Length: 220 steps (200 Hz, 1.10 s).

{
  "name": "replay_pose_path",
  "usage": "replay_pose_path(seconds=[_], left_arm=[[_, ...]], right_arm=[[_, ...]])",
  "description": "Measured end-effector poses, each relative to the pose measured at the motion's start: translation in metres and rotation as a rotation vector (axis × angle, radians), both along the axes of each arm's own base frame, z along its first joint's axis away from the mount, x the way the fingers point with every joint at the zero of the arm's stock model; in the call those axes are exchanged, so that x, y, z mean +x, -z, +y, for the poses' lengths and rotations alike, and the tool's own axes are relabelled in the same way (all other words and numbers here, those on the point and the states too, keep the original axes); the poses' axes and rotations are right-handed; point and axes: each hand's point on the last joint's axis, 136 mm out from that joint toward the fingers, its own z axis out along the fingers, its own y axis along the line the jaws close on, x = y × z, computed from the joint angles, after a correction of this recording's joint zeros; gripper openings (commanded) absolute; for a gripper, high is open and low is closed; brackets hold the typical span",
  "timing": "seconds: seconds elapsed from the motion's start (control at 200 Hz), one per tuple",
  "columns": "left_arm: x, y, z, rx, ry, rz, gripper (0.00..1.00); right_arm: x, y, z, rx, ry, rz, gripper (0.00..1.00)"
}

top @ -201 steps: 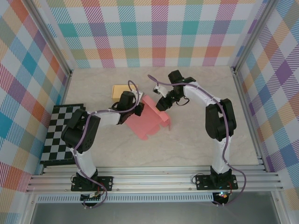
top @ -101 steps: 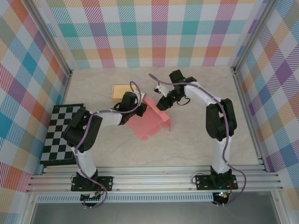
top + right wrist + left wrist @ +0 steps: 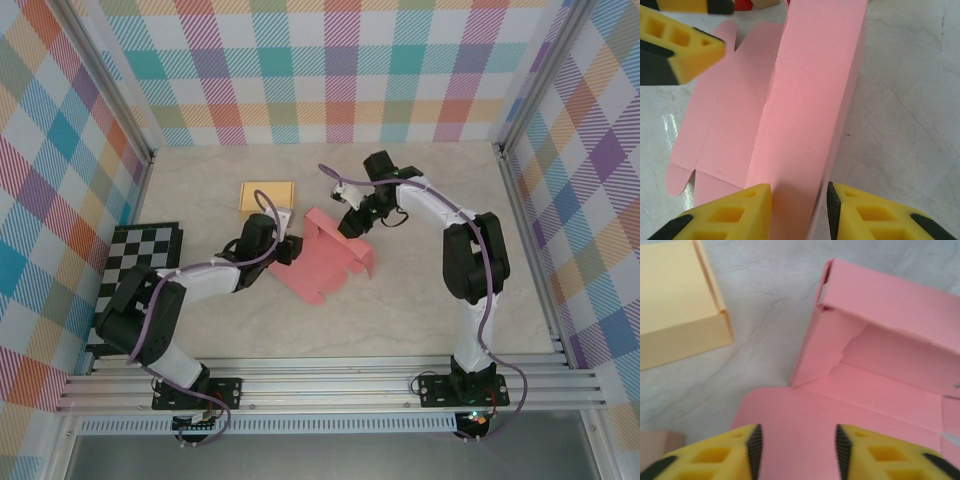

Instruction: Fold the paper box

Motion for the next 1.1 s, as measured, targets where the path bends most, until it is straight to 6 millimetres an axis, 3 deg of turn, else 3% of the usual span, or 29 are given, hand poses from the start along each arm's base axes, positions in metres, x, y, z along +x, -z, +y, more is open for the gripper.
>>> replay_pose_path(seconds=[0.15, 0.32, 0.485, 0.715, 0.85, 1.1], left_arm=[[0.002, 0.009, 0.014, -0.008, -0.006, 0.024, 0.61], [0.02, 0.02, 0.016, -0.056, 0.039, 0.038, 0.65], [0.042, 0.018, -0.011, -0.08, 0.178, 0.002, 0.69], [0.049, 0.017, -0.037, -0.108, 0.35, -0.03, 0.68], [0.063, 0.01, -0.047, -0.116, 0.391, -0.048, 0.67], [0.069, 0.012, -0.056, -0.111, 0.46, -0.027, 0.6]], right_arm=[[0.001, 0.0, -0.001, -0.004, -0.019, -0.019, 0.36], [0.001, 0.0, -0.001, -0.001, -0.044, -0.036, 0.35], [0.0, -0.001, 0.0, 0.002, -0.06, -0.046, 0.35], [-0.002, 0.0, 0.001, 0.011, -0.074, -0.048, 0.35], [-0.002, -0.001, 0.002, 0.016, -0.083, -0.051, 0.35], [-0.001, -0.001, 0.0, 0.016, -0.088, -0.058, 0.34]])
